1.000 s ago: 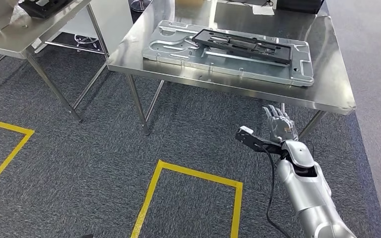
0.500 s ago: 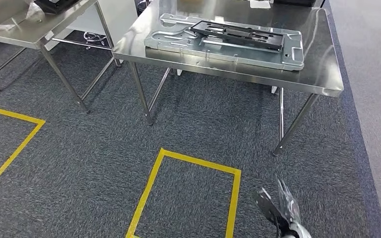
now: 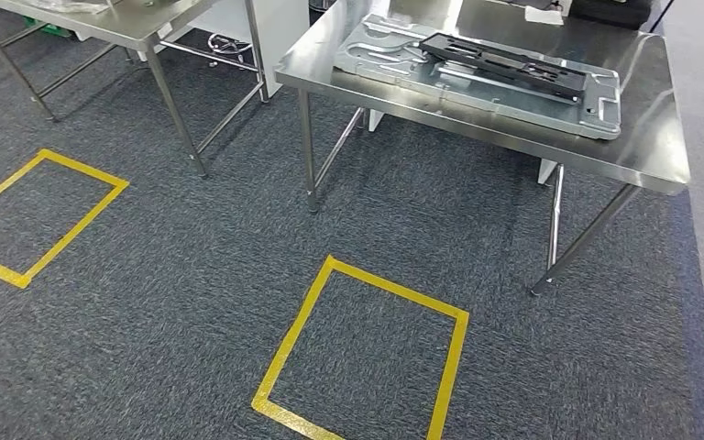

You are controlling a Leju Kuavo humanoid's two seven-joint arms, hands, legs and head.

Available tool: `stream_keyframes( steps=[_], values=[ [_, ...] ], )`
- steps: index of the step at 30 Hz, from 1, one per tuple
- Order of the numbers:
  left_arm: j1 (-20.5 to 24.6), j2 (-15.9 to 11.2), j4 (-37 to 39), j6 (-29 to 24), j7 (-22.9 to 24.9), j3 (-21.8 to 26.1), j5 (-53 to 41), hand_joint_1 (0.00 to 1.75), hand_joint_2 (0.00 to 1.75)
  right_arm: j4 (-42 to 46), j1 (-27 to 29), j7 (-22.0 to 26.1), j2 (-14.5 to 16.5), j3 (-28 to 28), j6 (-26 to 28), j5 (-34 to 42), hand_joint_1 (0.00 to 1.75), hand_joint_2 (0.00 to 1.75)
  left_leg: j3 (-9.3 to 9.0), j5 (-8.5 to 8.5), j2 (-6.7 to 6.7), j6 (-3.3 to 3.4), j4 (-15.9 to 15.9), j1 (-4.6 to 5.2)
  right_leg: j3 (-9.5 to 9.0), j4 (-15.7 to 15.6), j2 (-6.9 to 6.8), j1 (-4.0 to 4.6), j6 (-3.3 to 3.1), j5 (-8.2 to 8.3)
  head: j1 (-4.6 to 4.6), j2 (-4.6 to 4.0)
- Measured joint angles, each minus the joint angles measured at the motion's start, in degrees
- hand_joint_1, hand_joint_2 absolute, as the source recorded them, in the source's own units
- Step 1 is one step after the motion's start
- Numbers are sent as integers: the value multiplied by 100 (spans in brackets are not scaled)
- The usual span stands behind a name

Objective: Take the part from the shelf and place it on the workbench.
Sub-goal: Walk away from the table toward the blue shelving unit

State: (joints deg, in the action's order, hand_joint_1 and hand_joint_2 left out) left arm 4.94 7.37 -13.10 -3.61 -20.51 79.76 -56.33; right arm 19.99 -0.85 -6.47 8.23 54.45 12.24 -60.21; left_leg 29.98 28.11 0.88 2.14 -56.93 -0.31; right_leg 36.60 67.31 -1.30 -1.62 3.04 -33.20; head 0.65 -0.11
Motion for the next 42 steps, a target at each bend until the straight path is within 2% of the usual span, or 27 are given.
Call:
stream_keyframes(
  steps=[1,2,3,5,7,9,11,12,14,16,18,19,21,23,24,26,27,29,31,32,33,34,35,37,38,40,42],
  values=[
    [-2,-1,-3,4,-2,3,-4,0,0,-77,3,-43,36,139,-2,50,0,0,54,-41,-54,29,-6,33,128,351,52,17,-20,-199,-3,0],
    [-3,-1,-4,4,-5,5,-6,0,0,-132,4,-49,64,261,-7,88,0,0,101,-79,-119,45,-12,66,190,572,78,38,-46,-291,-3,0],
    [-9,-1,-7,0,-8,7,-9,0,0,-173,3,-29,91,363,-18,115,0,0,139,-113,-186,56,-19,96,158,607,95,63,-81,-272,-2,0],
    [-26,-1,-13,-15,-15,8,-31,0,0,-232,-4,57,145,500,-61,150,0,0,183,-169,-323,61,-28,146,-231,37,172,123,-185,47,-2,0],
    [-31,5,-19,-24,-21,8,-84,0,0,-272,-22,141,187,593,-96,196,0,0,217,-218,-434,48,-34,169,-662,-717,396,171,-321,296,8,0],
    [-25,11,-28,-23,-35,2,-150,0,0,-299,-37,198,225,691,-99,254,0,0,260,-265,-524,0,-40,155,-788,-1001,495,211,-404,342,21,0],
    [-33,5,-41,-17,-57,-7,-203,0,0,-324,-49,244,265,782,-108,295,0,0,298,-302,-603,-62,-44,148,-786,-1054,374,211,-437,406,23,0],
    [-42,2,-48,-18,-72,-10,-225,0,0,-336,-58,266,280,827,-120,309,0,0,327,-271,-565,-88,-89,156,-793,-1096,315,189,-457,440,27,0],
    [-44,0,-58,-41,-103,-23,-280,0,0,-354,-65,298,301,906,-161,332,0,0,510,-4,-374,-152,-472,153,-790,-1171,179,135,-486,506,57,0],
    [-37,21,-58,-93,-124,-48,-355,0,0,-365,-59,312,289,998,-207,357,0,0,836,413,-210,-244,-1218,83,-754,-1175,34,133,-490,527,85,0],
    [-41,58,-58,-158,-134,-87,-441,0,0,-385,-59,312,261,1092,-251,385,0,0,985,562,-151,-324,-1656,0,-722,-1162,-116,124,-470,535,85,0],
    [-44,79,-58,-186,-138,-113,-480,0,0,-396,-64,305,244,1134,-271,399,0,0,889,472,-122,-355,-1537,-35,-713,-1153,-189,114,-453,534,85,0],
    [-39,121,-58,-234,-152,-174,-573,0,0,-415,-82,265,203,1210,-298,438,0,0,423,153,51,-391,-758,-81,-710,-1119,-314,93,-400,522,87,0],
    [-12,177,-60,-265,-183,-238,-657,0,0,-432,-99,188,153,1280,-307,480,0,0,55,-30,243,-358,-119,-71,-716,-1079,-410,94,-314,498,81,0],
    [5,210,-61,-278,-203,-271,-688,0,0,-441,-110,139,126,1316,-310,501,0,0,2,-44,288,-318,3,-52,-725,-1067,-451,99,-266,491,74,0],
    [29,267,-63,-301,-251,-322,-702,0,0,-467,-146,22,91,1379,-331,523,0,0,38,-70,171,-218,11,-24,-749,-1076,-531,86,-173,493,59,0],
    [34,298,-63,-310,-271,-332,-681,0,0,-476,-163,-41,75,1403,-356,526,0,0,44,-94,120,-172,31,-26,-752,-1055,-485,70,-129,465,54,0],
    [49,366,-63,-327,-301,-336,-620,0,0,-504,-178,-223,43,1452,-428,522,0,0,57,-155,21,-84,71,-40,-621,-740,-212,42,-72,207,43,0],
    [74,442,-63,-327,-328,-337,-569,0,0,-544,-173,-573,1,1480,-501,462,0,0,102,-195,-83,-30,72,-21,-260,33,56,35,-63,-233,37,0],
    [87,483,-63,-314,-358,-337,-538,0,0,-564,-170,-789,-22,1482,-522,414,0,0,125,-206,-151,-17,67,-3,-79,405,96,37,-68,-374,37,0],
    [96,525,-63,-298,-398,-337,-500,0,0,-580,-166,-982,-51,1482,-535,365,0,0,139,-214,-228,-9,58,14,27,617,111,38,-77,-401,38,0],
    [102,565,-63,-283,-442,-337,-463,0,0,-591,-163,-1129,-78,1483,-531,328,0,0,146,-217,-308,-8,47,27,22,593,122,41,-93,-301,38,0],
    [109,597,-64,-276,-474,-337,-437,0,0,-596,-162,-1203,-103,1483,-500,307,0,0,145,-217,-392,-10,35,34,-101,318,153,44,-116,-95,37,0],
    [132,641,-66,-289,-494,-337,-389,0,0,-599,-164,-1277,-137,1484,-363,266,0,0,152,-215,-534,-29,4,46,-473,-517,380,50,-175,313,38,0],
    [144,652,-67,-299,-483,-337,-369,0,0,-600,-172,-1296,-145,1484,-278,247,0,0,167,-217,-596,-50,-10,50,-602,-822,483,52,-196,425,38,0],
    [154,663,-71,-315,-439,-337,-344,0,0,-600,-191,-1306,-149,1484,-153,225,0,0,208,-233,-697,-116,-20,45,-661,-994,545,72,-226,449,42,0],
    [144,659,-76,-342,-384,-335,-321,0,0,-602,-219,-1296,-144,1484,-104,215,0,0,257,-230,-746,-180,-53,30,-671,-1020,414,71,-282,475,43,0]
  ],
)
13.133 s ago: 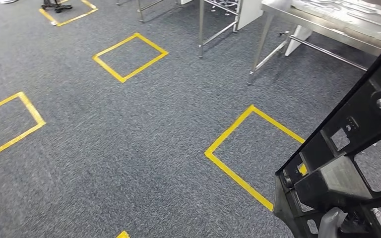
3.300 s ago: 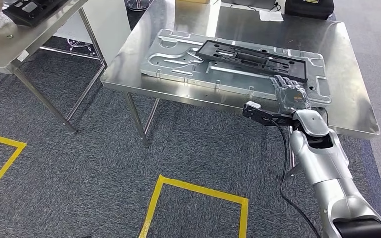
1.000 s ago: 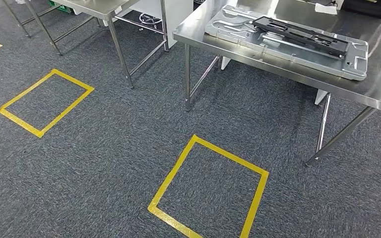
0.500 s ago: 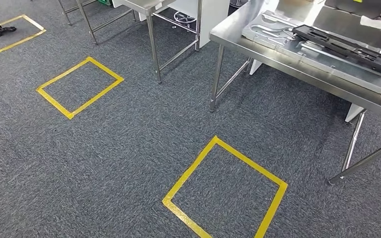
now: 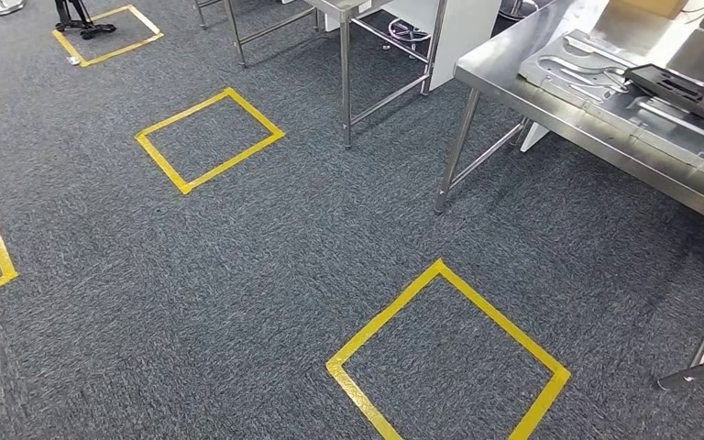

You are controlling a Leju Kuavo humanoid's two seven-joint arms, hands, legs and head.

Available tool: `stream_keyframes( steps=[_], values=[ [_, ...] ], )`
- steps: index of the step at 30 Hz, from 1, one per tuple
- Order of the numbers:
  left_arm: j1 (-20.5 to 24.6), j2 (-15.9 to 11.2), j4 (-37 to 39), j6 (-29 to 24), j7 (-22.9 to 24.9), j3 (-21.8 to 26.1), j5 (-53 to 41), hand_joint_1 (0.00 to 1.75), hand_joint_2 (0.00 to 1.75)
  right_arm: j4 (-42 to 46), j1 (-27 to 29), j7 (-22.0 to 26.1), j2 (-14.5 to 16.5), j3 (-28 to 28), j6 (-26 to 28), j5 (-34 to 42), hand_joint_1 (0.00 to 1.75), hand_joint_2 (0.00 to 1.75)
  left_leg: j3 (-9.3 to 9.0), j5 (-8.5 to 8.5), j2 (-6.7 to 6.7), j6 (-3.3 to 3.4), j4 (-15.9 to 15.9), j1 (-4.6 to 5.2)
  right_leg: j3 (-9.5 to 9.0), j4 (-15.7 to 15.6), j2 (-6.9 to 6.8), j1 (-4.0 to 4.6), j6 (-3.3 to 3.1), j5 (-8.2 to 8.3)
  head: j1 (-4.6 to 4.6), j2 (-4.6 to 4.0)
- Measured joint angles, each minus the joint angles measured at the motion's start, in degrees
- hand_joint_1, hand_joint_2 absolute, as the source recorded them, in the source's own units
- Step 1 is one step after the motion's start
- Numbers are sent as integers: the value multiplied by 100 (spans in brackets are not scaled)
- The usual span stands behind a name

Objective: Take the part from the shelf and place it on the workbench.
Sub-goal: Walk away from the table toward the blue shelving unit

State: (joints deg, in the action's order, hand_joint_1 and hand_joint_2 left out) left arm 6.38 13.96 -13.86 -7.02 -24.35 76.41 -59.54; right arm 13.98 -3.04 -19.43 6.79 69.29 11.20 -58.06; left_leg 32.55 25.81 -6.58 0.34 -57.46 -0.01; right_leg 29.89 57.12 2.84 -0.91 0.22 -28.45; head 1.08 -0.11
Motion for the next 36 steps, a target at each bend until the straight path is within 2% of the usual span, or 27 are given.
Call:
stream_keyframes(
  steps=[2,4,5,6,7,8,9,11,12,13,15,16,17,19,20,21,22,23,24,25,26,28,30,31,32,34,36],
  values=[
    [-7,-3,-8,-45,60,4,43,0,0,-2,-15,24,5,0,3,-17,0,0,127,196,230,-53,-327,19,-29,-60,-147,-20,-86,27,22,0],
    [-6,-3,-17,-90,127,10,87,0,0,-4,-7,62,5,0,-43,-52,0,0,406,603,513,-109,-1022,7,-40,-83,-303,-11,-142,27,50,0],
    [-7,-2,-21,-113,164,15,111,0,0,-5,0,85,-6,-1,-114,-76,0,0,562,785,562,-140,-1371,-16,-35,-80,-385,-1,-149,23,58,0],
    [-12,-2,-24,-133,202,23,133,0,0,-9,4,109,-25,-1,-212,-99,0,0,660,876,581,-164,-1596,-39,-31,-75,-465,7,-150,18,57,0],
    [-18,-1,-27,-153,231,33,158,0,0,-13,6,129,-53,-2,-320,-122,0,0,667,858,599,-180,-1634,-56,-29,-69,-543,11,-145,12,58,0],
    [-23,2,-34,-167,251,43,176,0,0,-19,7,142,-85,-2,-417,-144,0,0,553,726,631,-186,-1433,-67,-34,-61,-616,12,-133,3,58,0],
    [-27,4,-42,-172,260,50,189,0,0,-25,7,150,-113,-2,-488,-165,0,0,348,533,703,-179,-1061,-71,-44,-51,-684,11,-115,-10,59,0],
    [-24,13,-58,-159,242,55,190,0,0,-36,15,148,-163,-3,-570,-196,0,0,-64,244,953,-125,-282,-46,-66,-22,-805,32,-56,-49,54,0],
    [-22,17,-64,-146,222,54,185,0,0,-39,18,143,-188,-3,-592,-204,0,0,-165,187,1029,-87,-74,-28,-75,-10,-855,44,-23,-64,48,0],
    [-24,22,-69,-130,196,54,180,0,0,-42,16,135,-210,-4,-609,-211,0,0,-191,180,1053,-50,5,-9,-82,-3,-905,56,11,-73,40,0],
    [-39,27,-79,-93,139,54,163,0,0,-44,-7,120,-247,-4,-622,-220,0,0,-171,148,926,28,29,-2,-105,-5,-970,45,82,-87,34,0],
    [-43,34,-87,-72,113,54,154,0,0,-46,-14,115,-264,-4,-624,-221,0,0,-177,125,871,67,56,-7,-100,33,-895,30,119,-129,30,0],
    [-41,42,-96,-51,91,52,141,0,0,-50,-15,120,-278,-4,-624,-216,0,0,-183,99,813,107,85,-14,-48,163,-753,13,150,-234,26,0],
    [-34,56,-113,-12,67,45,106,0,0,-64,4,145,-297,-4,-624,-196,0,0,-179,63,703,154,109,-16,244,774,-416,-4,180,-589,8,0],
    [-34,58,-119,2,65,42,82,0,0,-72,14,170,-299,-4,-624,-180,0,0,-166,56,637,166,106,-10,449,1173,-336,-3,183,-765,4,0],
    [-38,58,-124,14,69,38,54,0,0,-76,23,208,-302,-4,-622,-163,0,0,-156,52,567,172,101,-3,619,1487,-307,0,184,-857,2,0],
    [-47,58,-131,22,90,36,26,0,0,-79,30,263,-305,-4,-613,-143,0,0,-152,51,490,174,94,2,704,1612,-296,2,180,-826,2,0],
    [-59,56,-140,27,135,32,-7,0,0,-81,35,335,-307,-2,-599,-120,0,0,-154,51,407,173,86,4,676,1500,-283,2,167,-674,2,0],
    [-72,52,-148,34,196,27,-36,0,0,-84,38,410,-305,1,-577,-102,0,0,-161,52,327,169,80,4,549,1186,-243,2,147,-443,2,0],
    [-84,50,-154,45,268,21,-63,0,0,-85,42,480,-300,6,-547,-89,0,0,-165,53,251,163,75,0,373,769,-130,2,118,-217,1,0],
    [-92,44,-158,60,339,16,-84,0,0,-87,44,542,-289,11,-520,-86,0,0,-162,56,183,145,64,5,215,399,-2,1,89,-60,3,0],
    [-113,23,-166,113,442,11,-81,0,0,-91,43,686,-252,18,-472,-141,0,0,-126,48,71,84,54,-6,71,48,153,13,43,33,2,0],
    [-153,-10,-188,205,505,14,-36,0,0,-93,28,869,-201,3,-447,-271,0,0,-91,31,-26,4,64,-23,55,5,56,23,-8,45,2,0],
    [-175,-34,-207,259,523,15,-17,0,0,-93,21,962,-172,-12,-437,-341,0,0,-75,48,21,-25,38,-25,33,-37,-9,18,-44,63,3,0],
    [-190,-56,-224,314,541,16,-16,0,0,-94,18,1050,-147,-29,-427,-403,0,0,-27,123,139,-52,-67,-21,7,-85,-83,10,-87,83,13,0],
    [-200,-109,-253,400,583,17,-57,0,0,-94,20,1191,-105,-64,-400,-504,0,0,242,464,452,-99,-636,-22,-28,-149,-249,8,-142,105,31,0],
    [-204,-151,-264,457,626,17,-140,0,0,-93,18,1285,-89,-98,-376,-567,0,0,619,806,567,-155,-1393,-52,-24,-153,-414,16,-154,101,40,0]
  ],
)
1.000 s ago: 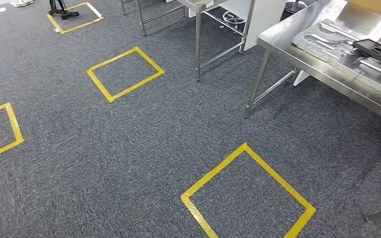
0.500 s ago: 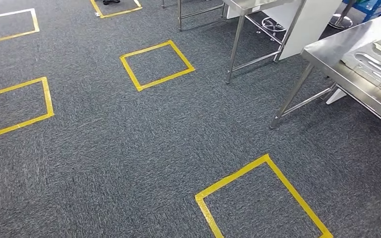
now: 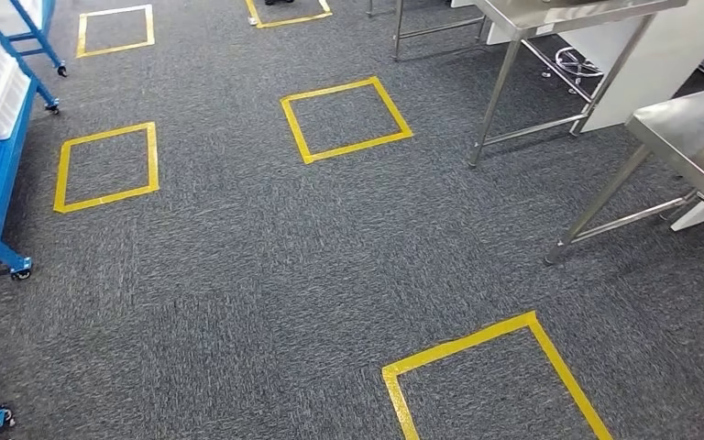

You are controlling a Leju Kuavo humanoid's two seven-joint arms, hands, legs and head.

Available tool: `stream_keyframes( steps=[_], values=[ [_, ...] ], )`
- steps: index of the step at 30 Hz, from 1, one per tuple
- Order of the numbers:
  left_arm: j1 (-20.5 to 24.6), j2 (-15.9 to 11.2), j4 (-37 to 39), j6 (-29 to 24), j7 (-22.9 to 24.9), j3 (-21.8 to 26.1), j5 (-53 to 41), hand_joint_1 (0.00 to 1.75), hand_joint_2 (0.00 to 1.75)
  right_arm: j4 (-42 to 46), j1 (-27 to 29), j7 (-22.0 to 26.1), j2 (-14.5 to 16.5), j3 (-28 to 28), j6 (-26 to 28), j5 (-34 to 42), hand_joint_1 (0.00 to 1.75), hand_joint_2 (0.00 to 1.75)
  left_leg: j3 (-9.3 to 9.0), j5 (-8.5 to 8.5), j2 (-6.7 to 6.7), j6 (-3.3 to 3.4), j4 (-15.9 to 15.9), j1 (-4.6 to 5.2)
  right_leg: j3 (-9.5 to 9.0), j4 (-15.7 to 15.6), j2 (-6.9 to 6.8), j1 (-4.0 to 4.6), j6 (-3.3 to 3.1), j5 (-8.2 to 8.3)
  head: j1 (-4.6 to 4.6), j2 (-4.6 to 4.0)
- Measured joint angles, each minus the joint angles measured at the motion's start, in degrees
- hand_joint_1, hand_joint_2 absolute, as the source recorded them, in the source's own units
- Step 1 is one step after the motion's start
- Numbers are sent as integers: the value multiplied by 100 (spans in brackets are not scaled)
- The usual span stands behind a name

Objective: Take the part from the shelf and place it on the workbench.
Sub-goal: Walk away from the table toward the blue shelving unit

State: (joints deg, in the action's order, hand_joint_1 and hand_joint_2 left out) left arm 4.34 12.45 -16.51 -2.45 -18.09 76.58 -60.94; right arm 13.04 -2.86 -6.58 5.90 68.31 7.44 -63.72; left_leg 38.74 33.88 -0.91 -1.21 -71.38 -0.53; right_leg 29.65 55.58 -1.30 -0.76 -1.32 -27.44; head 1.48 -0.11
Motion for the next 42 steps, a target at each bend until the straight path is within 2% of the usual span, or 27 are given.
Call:
stream_keyframes(
  steps=[1,2,3,5,7,10,12,13,15,16,17,18,19,21,23,24,25,27,29,31,32,33,35,36,38,40,42],
  values=[
    [-5,-18,-2,15,16,-2,-43,0,0,1,-7,35,2,-14,9,-14,0,0,96,32,14,-28,-192,-25,0,3,-80,-3,7,-7,-1,0],
    [-9,-33,-3,25,22,-6,-89,0,0,1,-18,58,2,-25,17,-21,0,0,72,-56,33,-57,-148,-55,-6,10,-154,-12,25,-19,-1,0],
    [-10,-48,-3,31,15,-14,-138,0,0,1,-32,69,2,-32,25,-19,0,0,-67,-233,76,-91,115,-89,-18,28,-223,-30,56,-40,-2,0],
    [0,-63,-3,52,-53,-52,-255,0,0,8,-55,42,-10,-33,54,15,0,0,-474,-582,298,-160,884,-147,-34,113,-345,-45,160,-117,7,0],
    [15,-77,-2,91,-175,-124,-368,0,0,22,-85,-34,-11,-27,118,73,0,0,-655,-689,425,-106,1253,-151,-45,186,-434,-31,261,-183,-1,0],
    [19,-124,-4,94,-357,-175,-274,0,0,30,-127,-147,78,-41,169,-57,0,0,-620,-694,283,65,1260,-120,-87,180,-499,-64,338,-211,-24,0],
    [19,-142,-8,55,-467,-163,-155,0,0,38,-85,-168,174,-71,166,-197,0,0,-612,-718,171,135,1274,-104,19,443,-285,-97,354,-431,-35,0],
    [20,-150,-10,39,-508,-157,-132,0,0,45,-47,-166,226,-80,165,-234,0,0,-605,-727,113,162,1278,-86,176,774,-126,-98,343,-631,-41,0],
    [20,-167,-14,18,-546,-155,-124,0,0,57,32,-166,306,-83,156,-276,0,0,-587,-734,-26,211,1279,-23,620,1618,59,-52,272,-998,-49,0],
    [14,-174,-14,12,-546,-155,-130,0,0,64,66,-167,332,-83,147,-290,0,0,-586,-735,-106,232,1279,17,792,1896,86,-10,216,-1043,-49,0],
    [5,-179,-15,3,-530,-155,-146,0,0,74,93,-166,352,-83,139,-301,0,0,-593,-733,-188,251,1279,52,864,1953,108,44,148,-963,-50,0],
    [-2,-181,-15,-13,-494,-155,-171,0,0,92,111,-159,366,-81,132,-308,0,0,-607,-730,-273,264,1279,81,816,1758,144,113,68,-762,-50,0],
    [-7,-182,-15,-38,-446,-155,-204,0,0,116,124,-144,377,-80,129,-314,0,0,-625,-727,-351,273,1281,98,675,1375,230,195,-22,-491,-49,0],
    [-2,-169,-14,-85,-330,-155,-267,0,0,179,140,-98,386,-75,131,-328,0,0,-637,-727,-478,282,1285,100,363,585,530,307,-189,-82,-45,0],
    [-4,-152,-14,-114,-229,-155,-311,0,0,238,149,-41,397,-68,140,-362,0,0,-614,-746,-601,261,1302,73,247,275,687,336,-271,19,-61,0],
    [-14,-152,-14,-125,-183,-154,-326,0,0,263,149,1,409,-66,150,-390,0,0,-607,-764,-680,240,1332,68,225,221,630,332,-280,38,-71,0],
    [-32,-156,-15,-136,-144,-154,-338,0,0,286,148,49,433,-62,160,-422,0,0,-611,-772,-699,231,1345,76,181,139,554,311,-273,70,-80,0],
    [-57,-169,-15,-160,-89,-150,-358,0,0,327,158,147,481,-56,179,-479,0,0,-561,-644,-458,198,1210,113,58,-71,388,262,-247,147,-73,0],
    [-51,-183,-15,-178,-64,-147,-372,0,0,350,180,195,519,-44,183,-506,0,0,-296,-288,-103,119,647,104,-13,-169,208,234,-216,171,-66,0],
    [-43,-201,-15,-186,-52,-146,-380,0,0,357,190,223,547,-27,183,-532,0,0,29,-18,0,8,8,38,-13,-146,13,209,-184,139,-66,0],
    [-49,-211,-15,-188,-46,-146,-384,0,0,362,189,250,561,-20,183,-550,0,0,79,-32,17,-46,-87,3,-7,-120,-76,188,-160,115,-66,0],
    [-60,-220,-15,-189,-41,-145,-390,0,0,367,186,284,572,-15,183,-572,0,0,14,-150,46,-101,32,-32,2,-82,-156,159,-128,86,-66,0],
    [-73,-236,-15,-189,-41,-143,-400,0,0,384,179,360,584,2,185,-623,0,0,-369,-504,221,-185,741,-84,24,40,-291,101,-46,5,-63,0],
    [-70,-243,-15,-189,-49,-141,-402,0,0,398,175,390,586,20,187,-649,0,0,-538,-633,333,-189,1058,-93,33,112,-343,89,3,-47,-63,0],
    [-56,-259,-17,-190,-75,-137,-401,0,0,421,161,435,589,61,191,-703,0,0,-661,-702,443,-82,1298,-79,31,205,-427,92,92,-121,-74,0],
    [-53,-288,-19,-191,-95,-126,-398,0,0,427,132,458,596,83,190,-752,0,0,-642,-719,336,57,1292,-54,10,221,-494,76,161,-145,-87,0],
    [-59,-315,-20,-194,-103,-111,-395,0,0,427,111,471,597,93,187,-796,0,0,-635,-763,240,148,1329,-53,52,363,-329,31,227,-287,-93,0]
  ],
)
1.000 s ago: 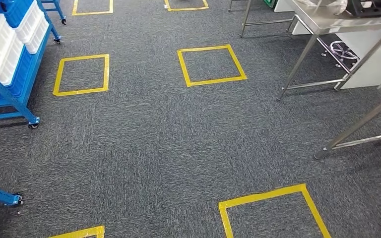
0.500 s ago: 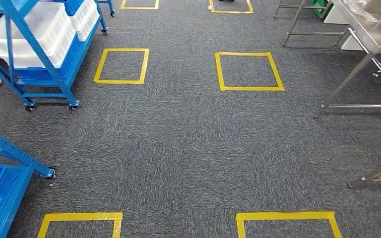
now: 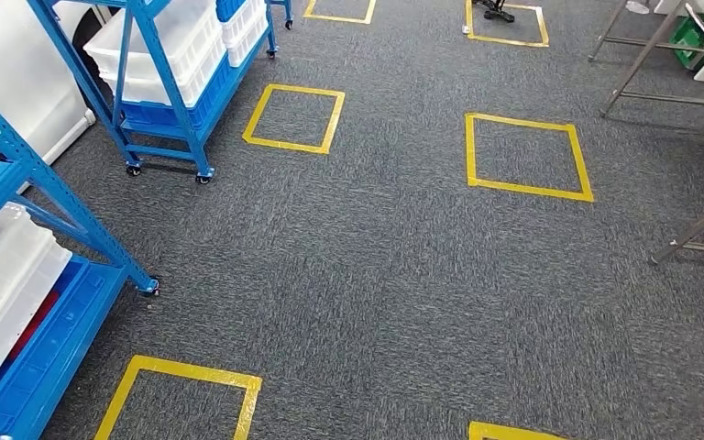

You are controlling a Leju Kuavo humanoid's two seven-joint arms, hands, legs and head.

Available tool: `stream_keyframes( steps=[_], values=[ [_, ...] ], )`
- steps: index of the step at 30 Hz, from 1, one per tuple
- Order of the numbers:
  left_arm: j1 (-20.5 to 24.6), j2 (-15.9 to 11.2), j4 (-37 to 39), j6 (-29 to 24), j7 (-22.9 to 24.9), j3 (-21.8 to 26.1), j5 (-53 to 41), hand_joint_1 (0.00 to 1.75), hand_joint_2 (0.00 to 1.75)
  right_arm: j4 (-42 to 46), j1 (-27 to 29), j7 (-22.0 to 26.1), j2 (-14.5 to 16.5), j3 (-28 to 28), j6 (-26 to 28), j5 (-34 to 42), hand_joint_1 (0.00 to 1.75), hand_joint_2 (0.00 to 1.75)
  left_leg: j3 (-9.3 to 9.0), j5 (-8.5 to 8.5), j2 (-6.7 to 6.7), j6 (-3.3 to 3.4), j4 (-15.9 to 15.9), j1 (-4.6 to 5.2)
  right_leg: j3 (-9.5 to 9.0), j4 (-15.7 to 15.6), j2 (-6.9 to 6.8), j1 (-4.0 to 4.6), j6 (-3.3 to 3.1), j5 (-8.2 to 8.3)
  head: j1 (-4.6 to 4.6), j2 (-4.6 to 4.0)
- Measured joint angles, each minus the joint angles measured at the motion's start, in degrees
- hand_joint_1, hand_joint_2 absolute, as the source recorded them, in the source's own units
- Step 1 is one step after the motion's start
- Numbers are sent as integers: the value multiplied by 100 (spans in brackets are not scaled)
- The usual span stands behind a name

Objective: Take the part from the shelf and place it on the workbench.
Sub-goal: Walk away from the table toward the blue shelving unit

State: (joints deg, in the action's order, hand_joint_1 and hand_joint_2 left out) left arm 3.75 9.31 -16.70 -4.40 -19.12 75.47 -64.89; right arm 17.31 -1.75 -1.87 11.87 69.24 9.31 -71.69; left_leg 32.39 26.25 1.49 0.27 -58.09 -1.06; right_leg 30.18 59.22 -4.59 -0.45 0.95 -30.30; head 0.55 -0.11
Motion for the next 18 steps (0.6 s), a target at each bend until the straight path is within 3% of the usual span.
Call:
stream_keyframes(
  steps=[2,4,5,6,7,8,10,11,13,15,16,18],
  values=[
    [8,-20,-3,-8,4,8,7,0,0,-1,2,7,4,19,-3,-38,0,0,30,-45,-97,67,23,-1,249,564,306,-27,38,-382,-8,0],
    [16,-39,-6,-13,17,11,14,0,0,-2,9,9,12,37,-7,-64,0,0,77,-72,-224,94,20,16,602,1312,426,-30,37,-724,-9,0],
    [12,-47,-6,-13,27,15,16,0,0,-2,10,9,15,44,-9,-73,0,0,91,-81,-301,94,19,24,691,1487,437,-30,27,-739,-9,0],
    [5,-55,-6,-13,37,20,17,0,0,-2,9,8,17,51,-11,-80,0,0,95,-88,-378,88,17,30,676,1450,449,-30,9,-641,-9,0],
    [-2,-61,-6,-14,49,29,19,0,0,-2,8,9,17,60,-14,-90,0,0,92,-95,-457,79,16,34,548,1175,482,-29,-15,-442,-9,0],
    [-6,-65,-6,-15,57,39,20,0,0,-2,8,9,17,69,-14,-100,0,0,89,-102,-532,67,16,33,348,756,574,-30,-45,-207,-9,0],
    [-1,-69,-6,-17,67,62,24,0,0,-3,7,13,17,88,-14,-118,0,0,102,-123,-662,21,11,39,34,61,791,-17,-87,77,-8,0],
    [-1,-72,-6,-17,69,75,28,0,0,-3,2,15,17,94,-14,-129,0,0,115,-136,-716,-9,14,37,-27,-93,853,-5,-99,117,-6,0],
    [-17,-81,-6,-17,73,99,42,0,0,-4,-17,23,19,102,-14,-150,0,0,141,-174,-813,-87,43,32,-35,-144,781,8,-137,136,-5,0],
    [-36,-89,-6,-17,78,111,54,0,0,-5,-30,30,23,111,-15,-163,0,0,208,-102,-680,-129,-51,37,-45,-207,650,-8,-216,186,3,0],
    [-35,-93,-6,-16,80,114,56,0,0,-6,-26,32,25,117,-15,-165,0,0,303,34,-541,-139,-246,46,-44,-239,572,-15,-256,209,12,0],
    [-19,-97,-6,-15,82,114,52,0,0,-7,-8,34,25,131,-15,-173,0,0,616,460,-288,-156,-966,46,-27,-252,407,7,-302,218,25,0]
  ],
)
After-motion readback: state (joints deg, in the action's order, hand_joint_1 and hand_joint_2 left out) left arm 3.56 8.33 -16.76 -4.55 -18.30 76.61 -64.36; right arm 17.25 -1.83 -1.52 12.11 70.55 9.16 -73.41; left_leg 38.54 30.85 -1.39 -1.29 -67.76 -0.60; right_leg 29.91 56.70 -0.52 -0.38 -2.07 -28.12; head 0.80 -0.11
